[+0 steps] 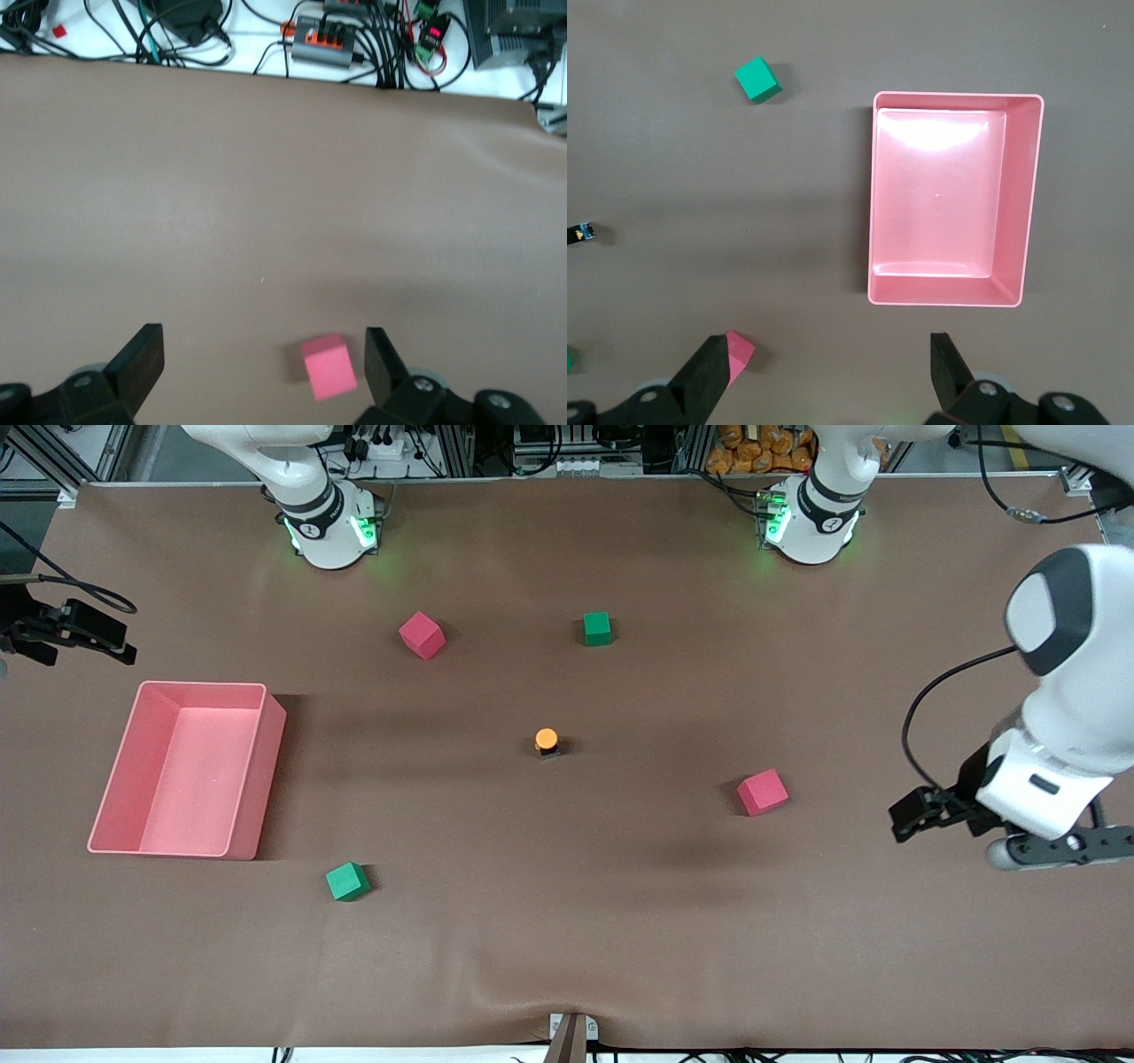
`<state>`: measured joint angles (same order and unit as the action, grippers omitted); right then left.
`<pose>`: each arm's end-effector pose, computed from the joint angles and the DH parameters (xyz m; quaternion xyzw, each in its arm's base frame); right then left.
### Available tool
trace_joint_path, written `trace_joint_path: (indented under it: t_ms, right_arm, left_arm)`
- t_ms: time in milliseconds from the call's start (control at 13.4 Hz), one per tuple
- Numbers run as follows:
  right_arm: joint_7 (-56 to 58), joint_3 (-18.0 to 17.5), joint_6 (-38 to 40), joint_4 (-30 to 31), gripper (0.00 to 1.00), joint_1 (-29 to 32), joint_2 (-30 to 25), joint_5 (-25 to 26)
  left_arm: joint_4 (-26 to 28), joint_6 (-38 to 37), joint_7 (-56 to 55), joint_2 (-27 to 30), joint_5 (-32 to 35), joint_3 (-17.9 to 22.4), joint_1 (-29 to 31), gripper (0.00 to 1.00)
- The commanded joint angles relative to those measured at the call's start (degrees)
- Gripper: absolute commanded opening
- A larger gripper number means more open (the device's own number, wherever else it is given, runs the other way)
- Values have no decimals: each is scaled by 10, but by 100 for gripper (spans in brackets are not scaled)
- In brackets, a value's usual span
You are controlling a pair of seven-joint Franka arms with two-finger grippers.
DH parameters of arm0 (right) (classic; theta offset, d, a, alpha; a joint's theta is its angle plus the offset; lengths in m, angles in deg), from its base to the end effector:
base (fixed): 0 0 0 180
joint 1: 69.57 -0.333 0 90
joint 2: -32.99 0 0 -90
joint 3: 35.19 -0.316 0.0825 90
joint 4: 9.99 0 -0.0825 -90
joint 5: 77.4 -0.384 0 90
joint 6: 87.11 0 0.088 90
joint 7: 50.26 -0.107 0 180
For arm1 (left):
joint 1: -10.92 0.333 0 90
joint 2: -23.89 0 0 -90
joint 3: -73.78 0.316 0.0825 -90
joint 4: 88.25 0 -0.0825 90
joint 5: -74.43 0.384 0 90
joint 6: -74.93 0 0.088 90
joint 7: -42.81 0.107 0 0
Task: Place and upright button with both arms
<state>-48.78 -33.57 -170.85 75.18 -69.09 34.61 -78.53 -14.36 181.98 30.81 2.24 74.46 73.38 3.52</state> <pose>0.5521 -0.0177 0.6389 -0.9996 0.0046 0.0263 0.0103 0.6847 -0.0928 0.5540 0.9943 0.0368 0.0986 0.0182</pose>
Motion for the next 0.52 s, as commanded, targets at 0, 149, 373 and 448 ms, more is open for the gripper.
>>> trace_joint_path:
  t_ms: [0,149,373,448]
  right_arm:
    - [-5,-5,0,-3,100,5,-1,0]
    - [-5,-5,0,-3,100,5,-1,1]
    - [-5,-5,0,-3,100,5,-1,1]
    - [-5,-5,0,-3,100,5,-1,1]
  left_arm:
    - [20,-51,39,54,-15,-23,31,100]
    - [27,-136,41,100,-47,-17,34,100]
    - [54,-207,52,169,-53,7,34,100]
    - [72,-215,59,192,-53,10,34,100]
